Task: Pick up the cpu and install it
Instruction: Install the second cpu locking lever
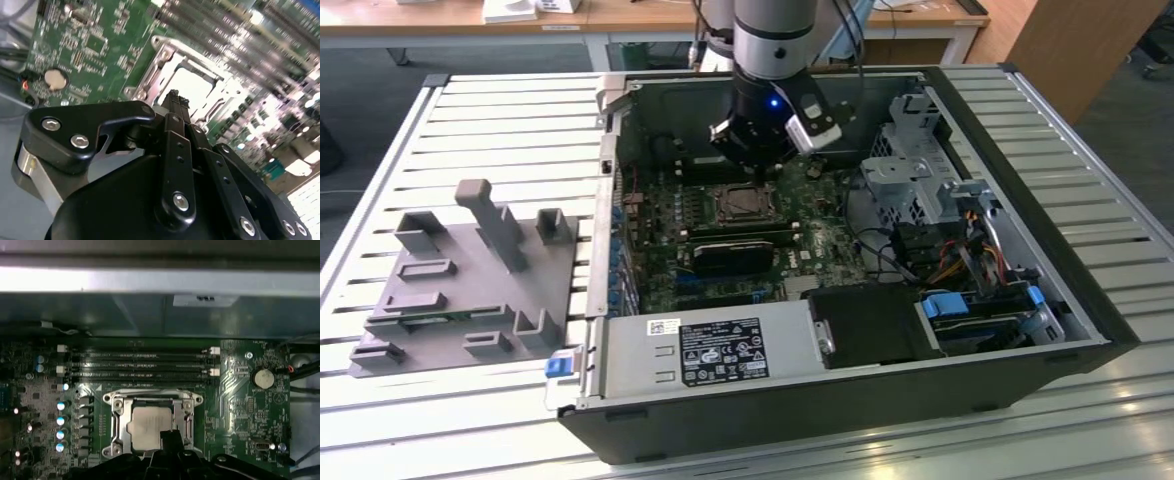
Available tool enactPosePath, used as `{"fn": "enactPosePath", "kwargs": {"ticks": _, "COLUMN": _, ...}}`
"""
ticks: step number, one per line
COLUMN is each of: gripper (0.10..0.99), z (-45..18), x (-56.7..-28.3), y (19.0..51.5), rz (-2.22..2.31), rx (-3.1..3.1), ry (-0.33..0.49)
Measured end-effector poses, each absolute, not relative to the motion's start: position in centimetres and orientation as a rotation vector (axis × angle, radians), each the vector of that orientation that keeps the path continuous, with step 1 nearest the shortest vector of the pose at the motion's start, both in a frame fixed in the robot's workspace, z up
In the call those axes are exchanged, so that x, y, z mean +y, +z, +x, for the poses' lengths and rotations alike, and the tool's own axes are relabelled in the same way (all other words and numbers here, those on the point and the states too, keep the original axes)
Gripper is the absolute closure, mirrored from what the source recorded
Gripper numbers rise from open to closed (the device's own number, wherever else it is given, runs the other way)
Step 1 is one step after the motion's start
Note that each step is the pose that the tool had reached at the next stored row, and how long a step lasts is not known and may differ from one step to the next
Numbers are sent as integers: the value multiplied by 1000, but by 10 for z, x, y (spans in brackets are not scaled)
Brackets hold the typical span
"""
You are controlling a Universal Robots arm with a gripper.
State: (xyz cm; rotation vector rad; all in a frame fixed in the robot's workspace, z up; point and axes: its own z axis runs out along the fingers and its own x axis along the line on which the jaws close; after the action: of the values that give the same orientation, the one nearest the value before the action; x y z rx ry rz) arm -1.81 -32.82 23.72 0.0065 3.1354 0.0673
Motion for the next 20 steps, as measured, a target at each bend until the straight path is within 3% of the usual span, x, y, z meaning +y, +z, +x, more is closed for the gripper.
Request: {"fn": "enactPosePath", "kwargs": {"ticks": 20, "gripper": 980, "z": -24, "x": -362, "y": 235, "rz": 7, "rx": 3152, "ry": 95}}
